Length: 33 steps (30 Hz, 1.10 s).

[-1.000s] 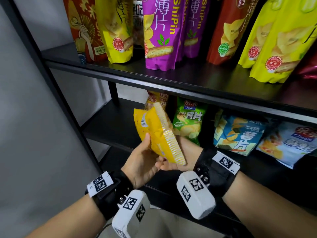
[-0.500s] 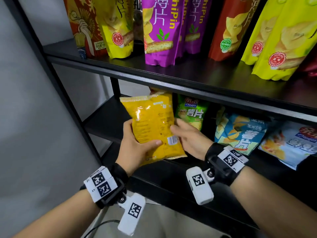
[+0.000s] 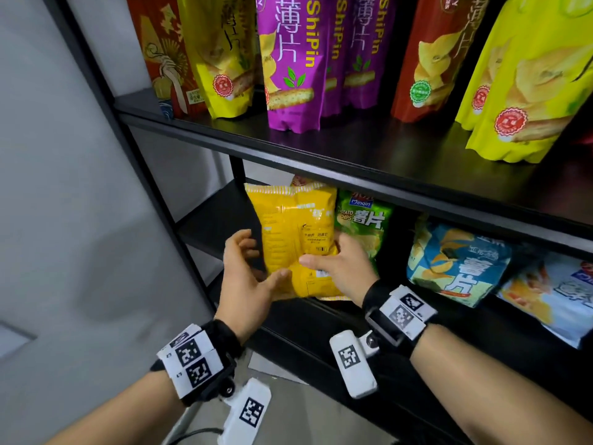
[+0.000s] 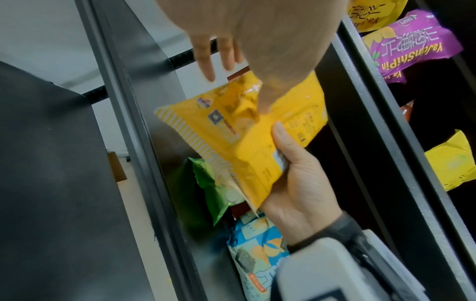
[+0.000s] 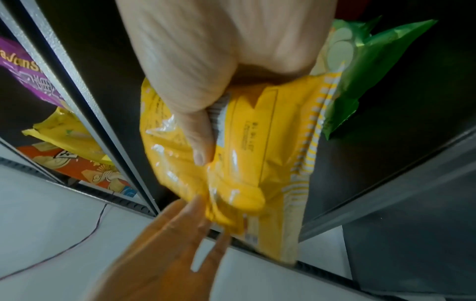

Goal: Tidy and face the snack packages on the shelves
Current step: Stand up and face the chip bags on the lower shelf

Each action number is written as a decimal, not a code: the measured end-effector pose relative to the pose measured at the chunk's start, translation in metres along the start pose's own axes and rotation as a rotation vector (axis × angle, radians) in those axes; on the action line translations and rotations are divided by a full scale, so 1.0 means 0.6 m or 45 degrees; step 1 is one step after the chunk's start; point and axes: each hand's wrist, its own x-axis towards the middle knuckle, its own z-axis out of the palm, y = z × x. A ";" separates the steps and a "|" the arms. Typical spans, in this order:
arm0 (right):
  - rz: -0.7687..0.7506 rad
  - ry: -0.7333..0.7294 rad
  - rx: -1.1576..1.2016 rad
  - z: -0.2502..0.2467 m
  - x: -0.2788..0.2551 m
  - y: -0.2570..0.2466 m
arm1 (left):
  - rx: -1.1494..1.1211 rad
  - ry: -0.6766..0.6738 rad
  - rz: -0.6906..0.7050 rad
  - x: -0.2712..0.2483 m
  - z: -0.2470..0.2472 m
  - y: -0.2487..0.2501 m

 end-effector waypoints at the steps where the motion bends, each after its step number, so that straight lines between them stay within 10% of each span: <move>1: -0.014 0.068 -0.039 -0.001 0.004 0.001 | 0.060 0.045 0.022 -0.003 0.003 0.005; 6: -0.095 0.164 -0.317 0.022 0.002 0.008 | -0.239 -0.246 -0.121 -0.005 0.026 0.036; 14: -0.426 0.002 -0.425 0.088 0.016 0.025 | -0.558 -0.151 0.016 0.112 0.019 0.018; 20: -0.309 0.049 -0.230 0.125 0.088 0.015 | -0.455 -0.149 -0.015 0.243 -0.042 -0.043; 27: -0.024 0.718 -0.247 0.104 0.232 0.035 | -0.313 -0.206 -0.046 0.366 -0.104 -0.139; 33: 0.237 0.632 -0.314 0.078 0.337 0.073 | -0.214 -0.180 -0.083 0.416 -0.135 -0.196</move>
